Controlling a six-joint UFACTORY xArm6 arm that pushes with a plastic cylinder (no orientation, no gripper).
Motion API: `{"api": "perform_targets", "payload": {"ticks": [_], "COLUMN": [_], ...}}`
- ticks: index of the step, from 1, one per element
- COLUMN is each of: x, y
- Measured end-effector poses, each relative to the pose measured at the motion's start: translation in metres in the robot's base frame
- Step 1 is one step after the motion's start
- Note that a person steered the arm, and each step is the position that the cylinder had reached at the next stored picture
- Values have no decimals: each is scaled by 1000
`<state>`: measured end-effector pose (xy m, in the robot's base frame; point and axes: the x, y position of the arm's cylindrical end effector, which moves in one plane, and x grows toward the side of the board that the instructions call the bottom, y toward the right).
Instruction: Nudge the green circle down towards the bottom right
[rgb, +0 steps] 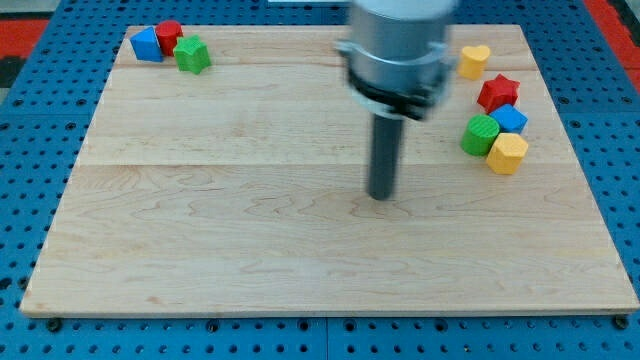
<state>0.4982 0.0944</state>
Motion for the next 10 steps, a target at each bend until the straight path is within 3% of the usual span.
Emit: {"api": "perform_targets", "payload": {"ticks": [1,3,6,8,9,10], "x": [12,-48,-147,-140,-171,-205], "y": [79,131,133,167,180,152]}}
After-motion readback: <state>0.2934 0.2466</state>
